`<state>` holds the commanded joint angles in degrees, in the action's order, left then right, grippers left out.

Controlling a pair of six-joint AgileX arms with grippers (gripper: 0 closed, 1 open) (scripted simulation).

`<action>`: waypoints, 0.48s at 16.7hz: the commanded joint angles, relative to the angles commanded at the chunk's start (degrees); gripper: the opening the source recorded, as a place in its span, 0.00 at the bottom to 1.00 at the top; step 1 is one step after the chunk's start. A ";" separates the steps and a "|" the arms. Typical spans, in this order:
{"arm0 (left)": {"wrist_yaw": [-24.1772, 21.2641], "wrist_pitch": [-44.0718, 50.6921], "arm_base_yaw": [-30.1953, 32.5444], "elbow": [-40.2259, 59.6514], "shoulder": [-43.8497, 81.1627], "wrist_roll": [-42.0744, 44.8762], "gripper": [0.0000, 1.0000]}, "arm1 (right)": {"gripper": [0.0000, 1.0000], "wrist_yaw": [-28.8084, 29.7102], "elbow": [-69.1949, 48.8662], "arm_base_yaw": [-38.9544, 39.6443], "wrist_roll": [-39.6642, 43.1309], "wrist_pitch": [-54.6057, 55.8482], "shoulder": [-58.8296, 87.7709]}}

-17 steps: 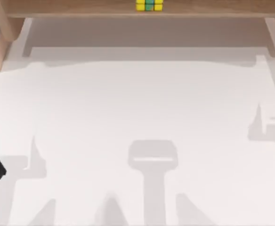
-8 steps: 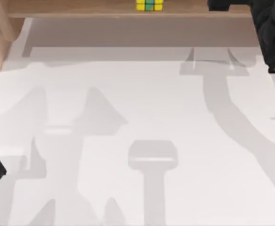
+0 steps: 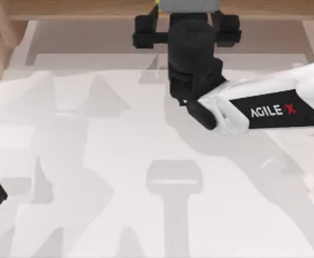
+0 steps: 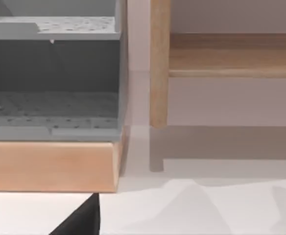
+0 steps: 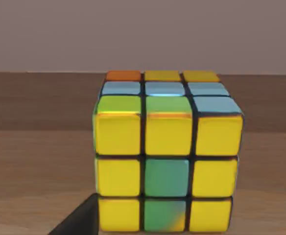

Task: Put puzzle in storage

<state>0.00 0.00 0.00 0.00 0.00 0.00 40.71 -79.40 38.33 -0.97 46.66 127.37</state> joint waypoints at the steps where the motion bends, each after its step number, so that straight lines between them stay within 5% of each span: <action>1: 0.00 0.00 0.00 0.00 0.00 0.00 1.00 | 1.00 0.65 -1.41 0.77 0.02 0.89 1.99; 8: 0.00 0.00 0.00 0.00 0.00 0.00 1.00 | 1.00 1.27 -2.80 1.44 0.05 1.83 4.23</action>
<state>0.00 0.00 0.00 0.00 0.00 0.00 41.98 -82.19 39.77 -0.93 48.50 131.60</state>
